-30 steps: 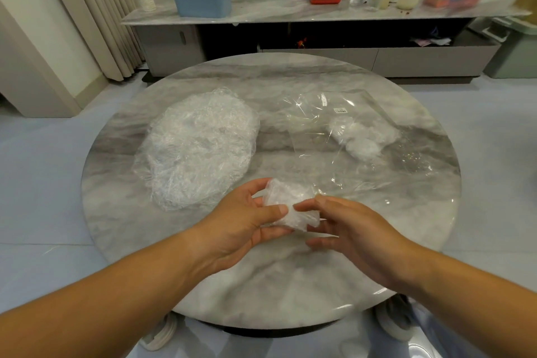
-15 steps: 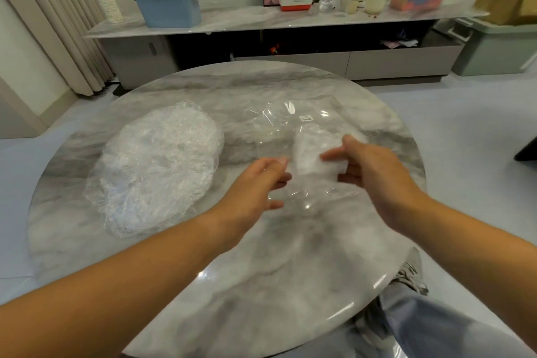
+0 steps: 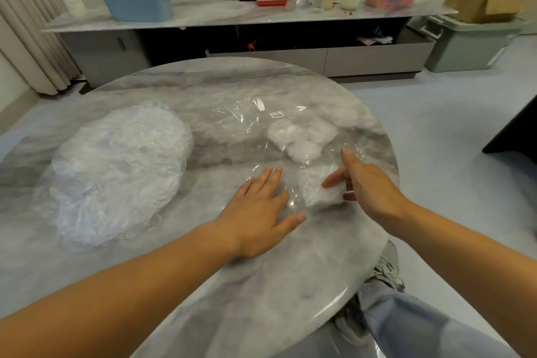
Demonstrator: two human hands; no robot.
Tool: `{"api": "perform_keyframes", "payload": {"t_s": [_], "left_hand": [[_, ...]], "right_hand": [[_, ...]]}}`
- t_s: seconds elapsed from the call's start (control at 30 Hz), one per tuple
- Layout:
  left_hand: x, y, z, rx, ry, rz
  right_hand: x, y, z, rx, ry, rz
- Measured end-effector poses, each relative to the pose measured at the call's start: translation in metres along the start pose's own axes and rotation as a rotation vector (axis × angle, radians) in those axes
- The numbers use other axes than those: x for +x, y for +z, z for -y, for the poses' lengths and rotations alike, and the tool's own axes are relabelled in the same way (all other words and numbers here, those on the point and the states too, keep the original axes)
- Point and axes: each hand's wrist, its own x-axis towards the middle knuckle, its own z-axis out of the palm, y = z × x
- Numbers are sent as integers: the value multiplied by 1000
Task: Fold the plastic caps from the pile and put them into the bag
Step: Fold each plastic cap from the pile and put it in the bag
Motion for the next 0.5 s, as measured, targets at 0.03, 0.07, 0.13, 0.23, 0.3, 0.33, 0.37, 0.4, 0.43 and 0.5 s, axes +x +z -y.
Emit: {"api": "perform_keyframes", "payload": {"t_s": [0.03,0.07,0.13,0.23,0.3,0.33,0.37,0.4,0.43,0.5], "left_hand": [[0,0,1,8,-24,10],[0,1,2,18,-41,13],[0,1,2,19,-58,7],[-4,0,0,-33,-59,-20],[-6,-1,-1,-58,-61,-47],[-8,-2,-1,-71,-65,-59],[-9,-3,-2,-91,-70,-66],[-9,-4,-2,-114,-71,-67],[-10,-4,-2,-131,-66,-67],[-12,-4,-2,-140,-37,-78]], "right_hand": [[-2,0,-2,-11,-1,14],[-3,0,-3,-13,0,28],[-5,0,-4,-21,8,56],[-5,1,1,-47,34,116],[-7,3,8,-67,46,176],[-9,4,11,-81,51,205],[-11,5,13,-88,56,227],[-11,5,14,-82,67,240],[-12,6,15,-57,80,243],[-8,8,16,53,133,198]]}}
